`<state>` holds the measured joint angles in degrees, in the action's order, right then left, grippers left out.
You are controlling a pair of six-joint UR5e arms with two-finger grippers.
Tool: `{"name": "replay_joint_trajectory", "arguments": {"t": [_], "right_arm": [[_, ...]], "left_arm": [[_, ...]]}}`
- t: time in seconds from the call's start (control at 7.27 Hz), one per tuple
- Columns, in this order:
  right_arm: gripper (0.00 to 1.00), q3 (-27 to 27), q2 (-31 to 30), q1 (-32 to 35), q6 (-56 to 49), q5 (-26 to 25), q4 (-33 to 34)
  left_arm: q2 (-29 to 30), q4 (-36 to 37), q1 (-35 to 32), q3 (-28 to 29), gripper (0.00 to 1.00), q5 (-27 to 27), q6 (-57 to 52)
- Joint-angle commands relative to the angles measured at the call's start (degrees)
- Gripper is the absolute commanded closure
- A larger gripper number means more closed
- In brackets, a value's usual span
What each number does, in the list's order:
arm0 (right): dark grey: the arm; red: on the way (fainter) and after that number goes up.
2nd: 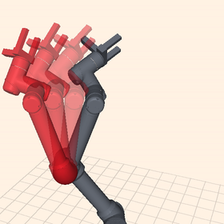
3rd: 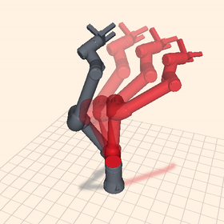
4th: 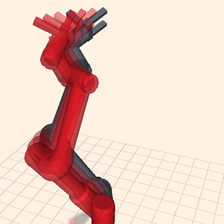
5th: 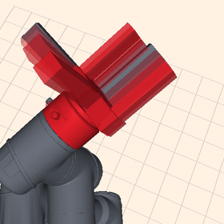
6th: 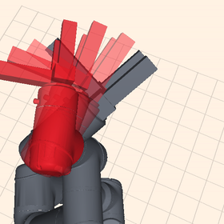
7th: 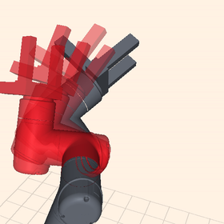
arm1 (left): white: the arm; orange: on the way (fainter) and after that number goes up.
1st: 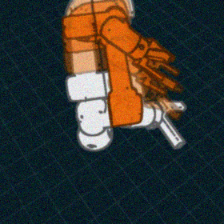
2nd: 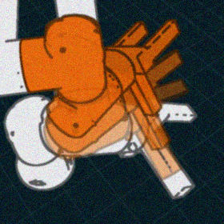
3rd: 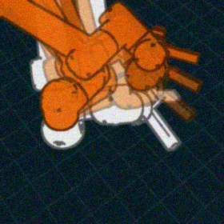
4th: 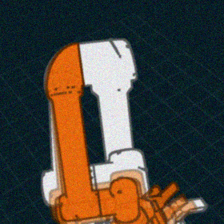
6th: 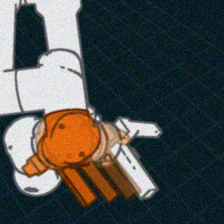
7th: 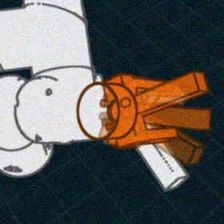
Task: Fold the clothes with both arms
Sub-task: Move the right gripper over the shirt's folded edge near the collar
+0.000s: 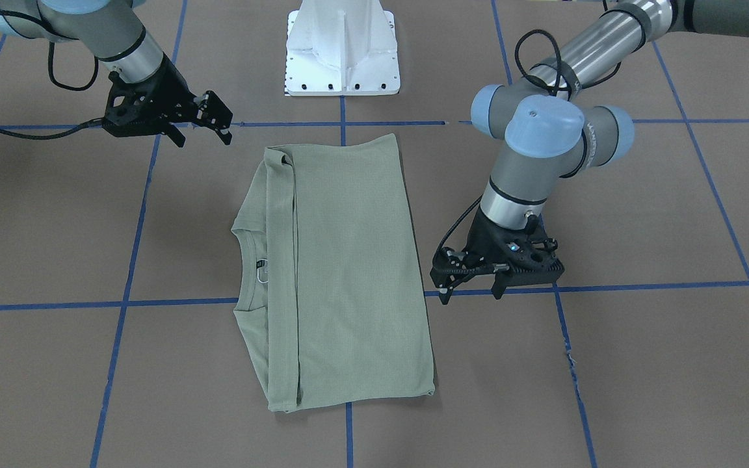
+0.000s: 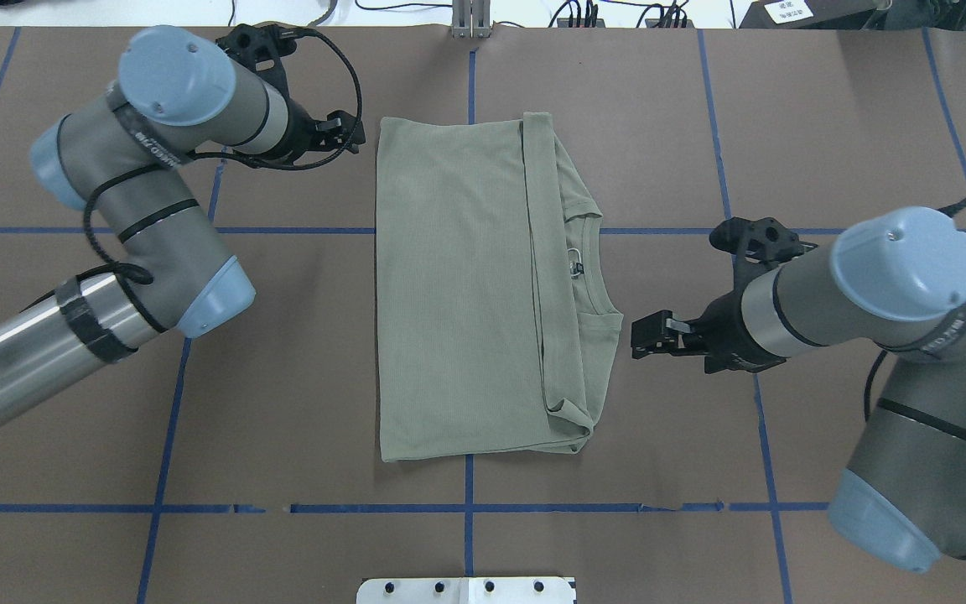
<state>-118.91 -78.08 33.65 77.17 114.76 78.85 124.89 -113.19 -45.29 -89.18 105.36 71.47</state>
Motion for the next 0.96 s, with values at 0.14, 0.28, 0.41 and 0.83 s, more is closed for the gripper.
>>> {"name": "replay_joint_trajectory", "arguments": {"t": [0.14,0.28,0.41,0.83], "right_arm": [[0.0,7.9,15.2,-5.4,-8.0,-8.9,16.7],[0.0,10.8,17.5,-7.4,-8.4,-11.3,16.7],[0.0,11.8,18.6,-8.4,-11.3,-11.6,16.9],[0.0,15.8,22.2,-10.4,-16.9,-12.7,19.5]], "left_arm": [[-7.1,11.0,1.8,-19.7,0.0,3.6,0.0],[-7.2,12.5,2.0,-21.0,0.0,3.7,0.0],[-7.4,12.6,2.0,-21.0,0.0,3.7,0.0],[-7.9,12.6,2.0,-21.0,0.0,3.7,0.1]]}}
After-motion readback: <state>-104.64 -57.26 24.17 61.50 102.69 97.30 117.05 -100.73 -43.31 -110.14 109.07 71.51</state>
